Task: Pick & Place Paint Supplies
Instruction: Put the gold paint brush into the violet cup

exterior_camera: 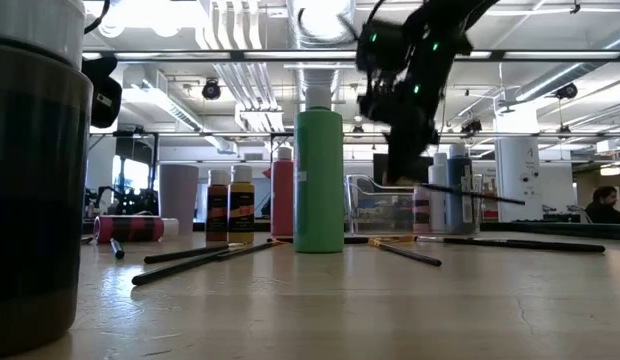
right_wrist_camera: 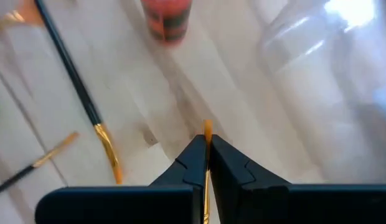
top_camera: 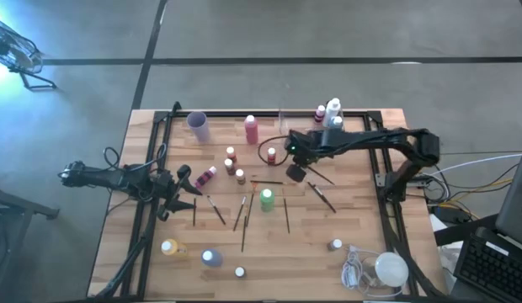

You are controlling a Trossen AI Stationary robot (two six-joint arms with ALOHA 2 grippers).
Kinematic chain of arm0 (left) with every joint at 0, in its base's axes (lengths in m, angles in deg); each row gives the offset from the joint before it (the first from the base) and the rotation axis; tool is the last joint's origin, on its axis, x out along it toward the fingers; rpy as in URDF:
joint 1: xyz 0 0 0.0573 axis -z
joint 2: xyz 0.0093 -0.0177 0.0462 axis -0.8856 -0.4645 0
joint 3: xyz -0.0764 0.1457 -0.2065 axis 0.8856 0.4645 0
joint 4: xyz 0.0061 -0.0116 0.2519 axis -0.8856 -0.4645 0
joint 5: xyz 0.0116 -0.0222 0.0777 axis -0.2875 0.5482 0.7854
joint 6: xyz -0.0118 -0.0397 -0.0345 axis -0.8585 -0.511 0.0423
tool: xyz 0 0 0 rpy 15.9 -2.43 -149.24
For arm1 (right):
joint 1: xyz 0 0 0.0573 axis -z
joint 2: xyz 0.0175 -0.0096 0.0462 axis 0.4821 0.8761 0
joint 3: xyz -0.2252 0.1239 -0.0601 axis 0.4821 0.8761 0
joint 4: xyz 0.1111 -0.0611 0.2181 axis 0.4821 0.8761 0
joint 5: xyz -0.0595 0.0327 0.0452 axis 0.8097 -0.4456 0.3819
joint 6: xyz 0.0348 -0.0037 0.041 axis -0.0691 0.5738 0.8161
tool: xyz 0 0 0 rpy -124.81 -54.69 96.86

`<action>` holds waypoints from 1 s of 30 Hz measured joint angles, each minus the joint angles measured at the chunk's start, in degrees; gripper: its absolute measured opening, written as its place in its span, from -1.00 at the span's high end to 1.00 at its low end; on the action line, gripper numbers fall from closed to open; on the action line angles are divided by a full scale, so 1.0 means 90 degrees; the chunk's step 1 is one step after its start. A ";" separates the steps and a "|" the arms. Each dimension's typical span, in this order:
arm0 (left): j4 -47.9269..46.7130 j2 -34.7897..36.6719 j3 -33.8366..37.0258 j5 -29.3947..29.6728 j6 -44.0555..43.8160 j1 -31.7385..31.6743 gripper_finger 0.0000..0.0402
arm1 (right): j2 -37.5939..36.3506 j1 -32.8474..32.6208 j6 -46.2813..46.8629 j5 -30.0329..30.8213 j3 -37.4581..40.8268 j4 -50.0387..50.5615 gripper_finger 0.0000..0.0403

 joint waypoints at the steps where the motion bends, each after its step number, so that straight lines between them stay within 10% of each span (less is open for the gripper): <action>1: -0.0001 0.0000 0.0000 -0.0001 0.0000 0.0000 -0.07 | -0.0196 -0.0054 0.0007 0.0123 0.0000 -0.0010 0.96; 11: -0.0001 0.0000 -0.0002 0.0000 -0.0002 0.0000 -0.07 | -0.1931 -0.0948 -0.0305 0.1425 0.0000 -0.0809 0.96; 30: 0.0000 0.0002 -0.0001 -0.0002 -0.0277 -0.0002 -0.07 | -0.2384 -0.1850 -0.2029 0.0882 0.0110 -0.3791 0.96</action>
